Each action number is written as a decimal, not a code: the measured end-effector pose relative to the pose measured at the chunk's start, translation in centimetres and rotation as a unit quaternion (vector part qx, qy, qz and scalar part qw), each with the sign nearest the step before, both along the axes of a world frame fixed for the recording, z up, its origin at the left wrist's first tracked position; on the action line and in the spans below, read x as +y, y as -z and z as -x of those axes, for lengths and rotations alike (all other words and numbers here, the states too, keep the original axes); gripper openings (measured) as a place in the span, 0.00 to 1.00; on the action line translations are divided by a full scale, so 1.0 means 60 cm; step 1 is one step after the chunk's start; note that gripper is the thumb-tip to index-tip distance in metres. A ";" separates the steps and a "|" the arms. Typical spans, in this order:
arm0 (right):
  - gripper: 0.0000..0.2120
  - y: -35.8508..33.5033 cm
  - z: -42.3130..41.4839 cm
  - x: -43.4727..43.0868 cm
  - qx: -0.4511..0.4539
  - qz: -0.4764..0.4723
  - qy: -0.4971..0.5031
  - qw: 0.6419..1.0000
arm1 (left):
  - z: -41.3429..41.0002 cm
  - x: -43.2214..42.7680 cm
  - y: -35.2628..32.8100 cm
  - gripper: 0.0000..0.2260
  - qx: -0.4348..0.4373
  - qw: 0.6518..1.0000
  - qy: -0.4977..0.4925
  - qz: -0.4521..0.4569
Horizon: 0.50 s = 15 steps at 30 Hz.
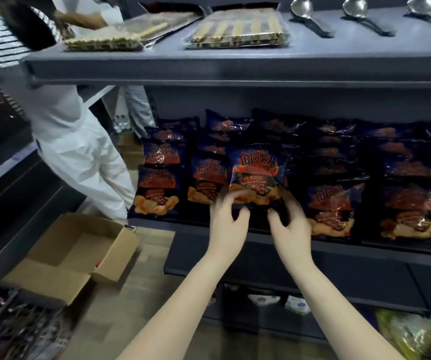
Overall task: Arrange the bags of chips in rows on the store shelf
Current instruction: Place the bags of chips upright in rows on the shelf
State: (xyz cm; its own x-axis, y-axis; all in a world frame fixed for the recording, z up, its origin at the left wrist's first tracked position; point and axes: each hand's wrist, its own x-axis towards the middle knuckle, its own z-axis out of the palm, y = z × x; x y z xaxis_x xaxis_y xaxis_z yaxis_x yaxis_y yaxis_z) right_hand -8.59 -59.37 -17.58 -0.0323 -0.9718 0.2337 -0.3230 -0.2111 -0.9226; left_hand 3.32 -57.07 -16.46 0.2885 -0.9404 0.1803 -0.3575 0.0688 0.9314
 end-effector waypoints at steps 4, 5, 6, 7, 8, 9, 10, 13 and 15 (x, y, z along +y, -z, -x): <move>0.21 0.025 0.016 0.003 0.046 0.005 0.019 0.999 | 0.006 -0.005 0.034 0.13 -0.003 0.998 0.036 -0.051; 0.22 0.032 0.020 0.005 0.052 -0.004 0.020 0.998 | 0.009 -0.006 0.042 0.13 -0.006 0.998 0.044 -0.054; 0.22 0.039 0.025 0.007 0.056 -0.013 0.020 0.998 | 0.012 -0.008 0.051 0.13 -0.009 0.997 0.049 -0.056; 0.22 0.045 0.030 0.009 0.059 -0.020 0.020 0.998 | 0.015 -0.009 0.059 0.13 -0.009 0.997 0.051 -0.061; 0.22 0.050 0.033 0.010 0.064 -0.027 0.019 0.997 | 0.018 -0.009 0.065 0.13 -0.004 0.996 0.050 -0.068; 0.22 0.054 0.036 0.011 0.070 -0.032 0.016 0.997 | 0.021 -0.008 0.073 0.13 0.002 0.996 0.047 -0.075; 0.22 0.057 0.039 0.010 0.078 -0.037 0.013 0.996 | 0.024 -0.007 0.080 0.12 0.006 0.996 0.042 -0.081; 0.22 0.061 0.041 0.012 0.094 -0.048 0.005 0.994 | 0.030 0.000 0.094 0.16 -0.012 0.997 0.018 -0.081; 0.24 0.064 0.041 0.013 0.100 -0.053 -0.007 0.994 | 0.033 0.001 0.095 0.23 -0.002 0.998 0.004 -0.069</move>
State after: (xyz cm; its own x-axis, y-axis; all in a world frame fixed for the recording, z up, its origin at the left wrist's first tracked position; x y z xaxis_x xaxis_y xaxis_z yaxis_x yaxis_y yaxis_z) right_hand -11.07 -58.61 -21.40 0.0187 -0.9912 0.1310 -0.4989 -0.1228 -0.8579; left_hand 1.36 -57.01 -22.17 0.2800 -0.9587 0.0502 -0.3605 -0.0565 0.9310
